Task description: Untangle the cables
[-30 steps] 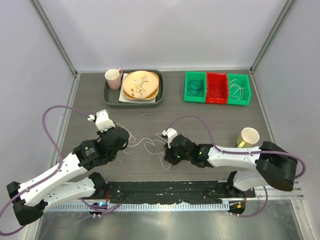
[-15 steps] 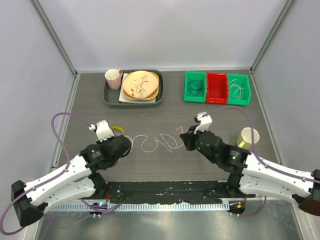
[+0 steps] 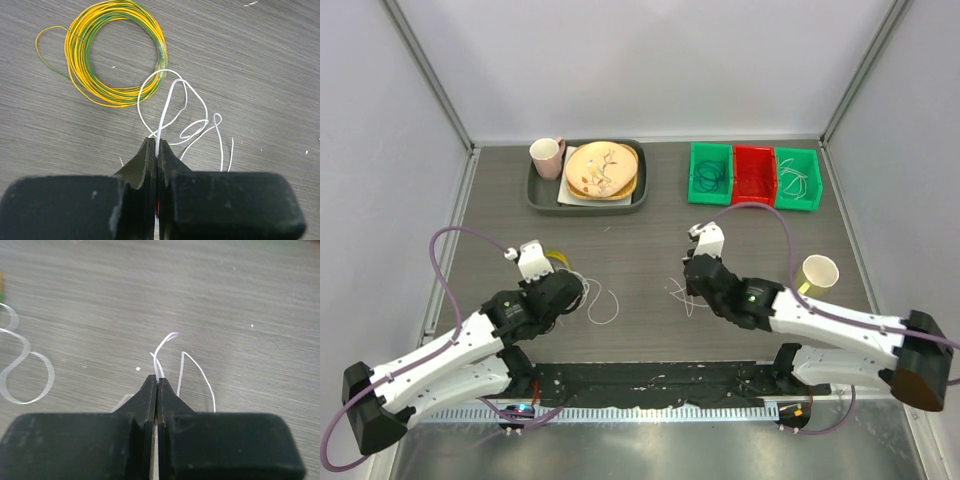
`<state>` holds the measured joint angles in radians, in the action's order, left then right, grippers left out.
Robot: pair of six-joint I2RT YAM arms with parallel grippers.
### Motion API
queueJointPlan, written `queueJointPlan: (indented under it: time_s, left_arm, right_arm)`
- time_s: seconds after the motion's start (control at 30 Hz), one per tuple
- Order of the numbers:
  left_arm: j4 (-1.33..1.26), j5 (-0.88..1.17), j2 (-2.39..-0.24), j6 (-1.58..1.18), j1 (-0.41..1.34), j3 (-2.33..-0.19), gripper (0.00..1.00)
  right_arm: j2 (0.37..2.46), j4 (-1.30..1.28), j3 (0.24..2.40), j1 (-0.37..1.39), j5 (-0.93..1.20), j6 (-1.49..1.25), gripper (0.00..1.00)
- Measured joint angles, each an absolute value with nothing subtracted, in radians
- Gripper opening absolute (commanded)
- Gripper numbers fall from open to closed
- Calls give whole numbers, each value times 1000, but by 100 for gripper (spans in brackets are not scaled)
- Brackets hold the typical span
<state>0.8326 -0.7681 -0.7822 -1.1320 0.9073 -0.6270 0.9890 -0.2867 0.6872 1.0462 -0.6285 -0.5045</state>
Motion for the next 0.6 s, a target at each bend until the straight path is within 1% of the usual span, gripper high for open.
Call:
queueJointPlan:
  time_s: [0.03,0.07,0.13,0.17,0.23,0.27,0.33,0.4,0.43,0.6]
  left_arm:
    - [825,-762,-782,-1123,907,-625,0]
    - [820,-757,-783,-1117,907,-624,0]
    - [809,-747,-782,-1109,907,-624,0]
    - [804,-743,-782,-1106,907,-624,0]
    - [798,-736,-782,-1098,907,-624,0]
    - [794,-734,-782,-1095,907,-623,0]
    - [785,-728,-782,-1090,907,-617,0]
    - [777,-720,-783,-1084,907,-612,0]
    - [773,-717,-783,-1082,907,-611,0]
    - [756,-710,-794,-1066,907,-611,0]
  right_arm:
    - [1042,-288,691,1032,-619,-505,2]
    - [1093,-291,695,1011,-604,-508,14]
    - [1176,-297,699,970,-577,-521,29]
    - [1207,-302,699,951,-568,-528,42]
    - [1248,-315,699,925,-556,-538,57]
    - [1261,-320,699,915,-551,-546,67]
    - [1269,-328,699,909,-543,-558,75]
    - [1268,-331,699,904,-539,-560,79]
    - [1268,-331,699,899,-537,-561,83]
    - [1249,-329,677,842,-516,-574,85]
